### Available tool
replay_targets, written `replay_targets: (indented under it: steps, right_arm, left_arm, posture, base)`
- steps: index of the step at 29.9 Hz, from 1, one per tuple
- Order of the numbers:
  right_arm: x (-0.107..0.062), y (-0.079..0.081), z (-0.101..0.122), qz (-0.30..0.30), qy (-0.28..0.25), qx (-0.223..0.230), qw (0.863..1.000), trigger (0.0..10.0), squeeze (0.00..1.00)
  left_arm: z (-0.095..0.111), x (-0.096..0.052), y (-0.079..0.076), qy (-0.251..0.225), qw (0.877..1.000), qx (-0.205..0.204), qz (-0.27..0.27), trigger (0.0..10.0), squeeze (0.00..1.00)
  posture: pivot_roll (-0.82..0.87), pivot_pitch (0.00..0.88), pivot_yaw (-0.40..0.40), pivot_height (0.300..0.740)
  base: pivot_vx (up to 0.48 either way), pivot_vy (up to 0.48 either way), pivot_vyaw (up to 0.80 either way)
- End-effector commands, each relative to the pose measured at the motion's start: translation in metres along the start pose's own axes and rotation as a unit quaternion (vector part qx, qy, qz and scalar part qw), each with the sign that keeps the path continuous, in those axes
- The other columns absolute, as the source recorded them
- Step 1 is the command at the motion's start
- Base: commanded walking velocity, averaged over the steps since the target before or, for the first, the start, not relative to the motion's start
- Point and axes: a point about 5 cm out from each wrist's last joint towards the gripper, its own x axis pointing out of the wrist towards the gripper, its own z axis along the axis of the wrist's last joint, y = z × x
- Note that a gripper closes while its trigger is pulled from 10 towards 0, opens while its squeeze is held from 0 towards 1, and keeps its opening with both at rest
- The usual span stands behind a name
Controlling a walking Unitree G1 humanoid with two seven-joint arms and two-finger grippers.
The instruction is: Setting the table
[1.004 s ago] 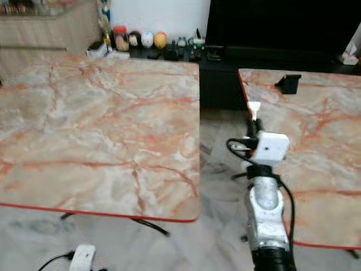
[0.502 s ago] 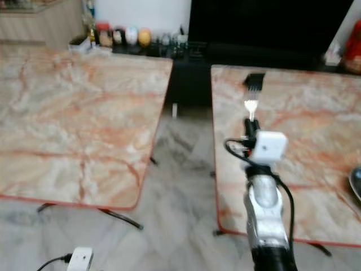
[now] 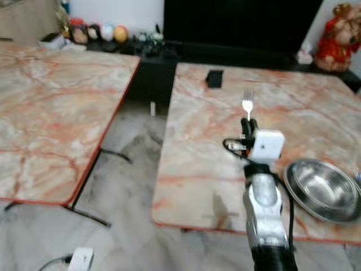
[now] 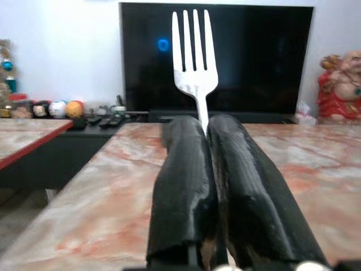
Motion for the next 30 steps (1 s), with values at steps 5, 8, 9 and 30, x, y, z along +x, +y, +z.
replay_targets:
  steps: [5,8,9,30]
  right_arm:
    - [0.0007,-0.0142,0.0002,-0.035,0.008,0.007,0.999,10.0,0.00]
    - [-0.0003,-0.0123,0.0023,-0.024,-0.002,-0.004,1.000,10.0,0.00]
    - [-0.0004,-0.0117,0.0020,-0.023,0.000,-0.002,1.000,10.0,0.00]
    - [0.0010,-0.0128,-0.0053,-0.019,0.036,-0.013,0.999,10.0,0.00]
  left_arm:
    - [-0.0003,0.0008,-0.0045,0.004,1.000,0.003,-0.006,10.0,0.00]
    - [-0.0005,0.0007,-0.0044,0.004,1.000,0.003,-0.007,10.0,0.00]
    - [-0.0005,0.0007,-0.0044,0.004,1.000,0.003,-0.007,10.0,0.00]
    - [-0.0004,0.0008,-0.0046,0.004,1.000,0.002,-0.007,10.0,0.00]
  posture:
    - [-0.01,0.000,-0.018,0.736]
    - [-0.01,0.000,-0.017,0.736]
    - [-0.01,0.000,-0.017,0.736]
    - [-0.01,0.000,-0.021,0.736]
  base:
    - [0.000,-0.472,-0.55]
    - [0.000,-0.472,0.00]
    - [0.000,-0.472,0.00]
    - [0.000,-0.473,0.00]
